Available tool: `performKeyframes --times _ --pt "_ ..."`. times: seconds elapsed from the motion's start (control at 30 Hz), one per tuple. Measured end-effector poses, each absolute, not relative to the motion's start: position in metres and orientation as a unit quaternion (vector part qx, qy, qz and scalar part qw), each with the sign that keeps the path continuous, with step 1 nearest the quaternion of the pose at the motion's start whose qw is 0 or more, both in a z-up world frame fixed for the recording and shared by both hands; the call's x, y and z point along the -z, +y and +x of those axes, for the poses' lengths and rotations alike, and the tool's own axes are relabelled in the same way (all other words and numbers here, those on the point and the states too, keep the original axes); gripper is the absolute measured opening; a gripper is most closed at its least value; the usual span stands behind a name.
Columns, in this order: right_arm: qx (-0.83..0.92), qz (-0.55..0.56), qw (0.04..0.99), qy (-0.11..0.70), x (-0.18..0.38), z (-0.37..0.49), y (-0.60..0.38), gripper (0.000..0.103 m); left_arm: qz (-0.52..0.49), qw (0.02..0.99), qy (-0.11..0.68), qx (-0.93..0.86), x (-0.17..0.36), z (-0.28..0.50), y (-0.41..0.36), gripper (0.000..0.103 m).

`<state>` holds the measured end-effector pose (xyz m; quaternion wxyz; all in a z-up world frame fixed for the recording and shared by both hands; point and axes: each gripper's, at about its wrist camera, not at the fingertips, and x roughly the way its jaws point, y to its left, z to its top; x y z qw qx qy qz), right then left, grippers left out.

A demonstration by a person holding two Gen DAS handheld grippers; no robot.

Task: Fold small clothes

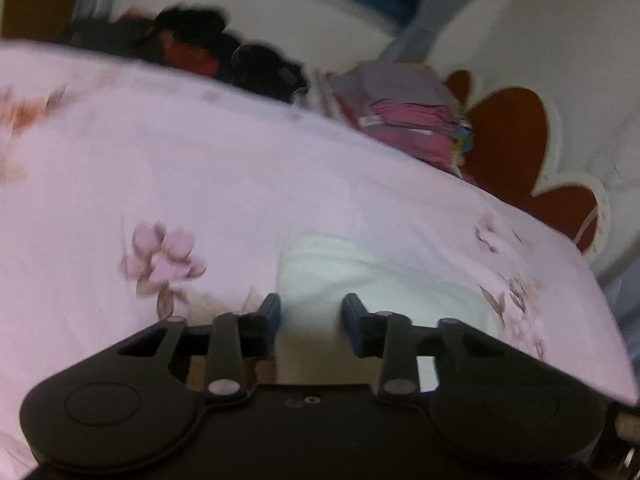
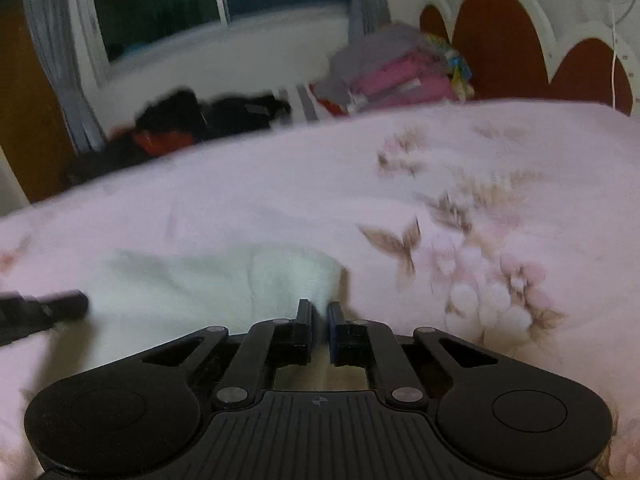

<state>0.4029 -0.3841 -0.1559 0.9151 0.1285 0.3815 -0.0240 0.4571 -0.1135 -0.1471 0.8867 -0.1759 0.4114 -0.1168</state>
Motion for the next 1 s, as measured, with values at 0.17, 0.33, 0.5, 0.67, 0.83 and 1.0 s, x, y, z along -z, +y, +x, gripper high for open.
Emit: performKeyframes --times 0.17,0.33,0.5,0.67,0.83,1.0 --pt "0.023 0.133 0.923 0.361 0.143 0.399 -0.387 0.008 -0.167 0.892 0.403 0.116 0.139 0.456 -0.113 0.038" --pt "0.008 0.138 0.929 0.342 0.127 0.410 -0.383 0.008 -0.163 0.891 0.412 0.102 0.142 0.467 -0.116 0.039" --pt "0.013 0.114 0.917 0.383 0.151 0.424 -0.376 0.007 -0.139 0.891 0.423 0.090 0.145 0.471 -0.122 0.039" --pt "0.011 0.116 0.917 0.382 0.148 0.422 -0.381 0.008 -0.108 0.897 0.419 0.092 0.135 0.463 -0.123 0.039" --pt "-0.005 0.129 0.922 0.365 0.133 0.402 -0.381 0.008 -0.088 0.902 0.411 0.097 0.122 0.452 -0.126 0.038" --pt "-0.019 0.145 0.920 0.365 0.123 0.387 -0.376 0.008 -0.070 0.909 0.397 0.108 0.111 0.437 -0.130 0.039"
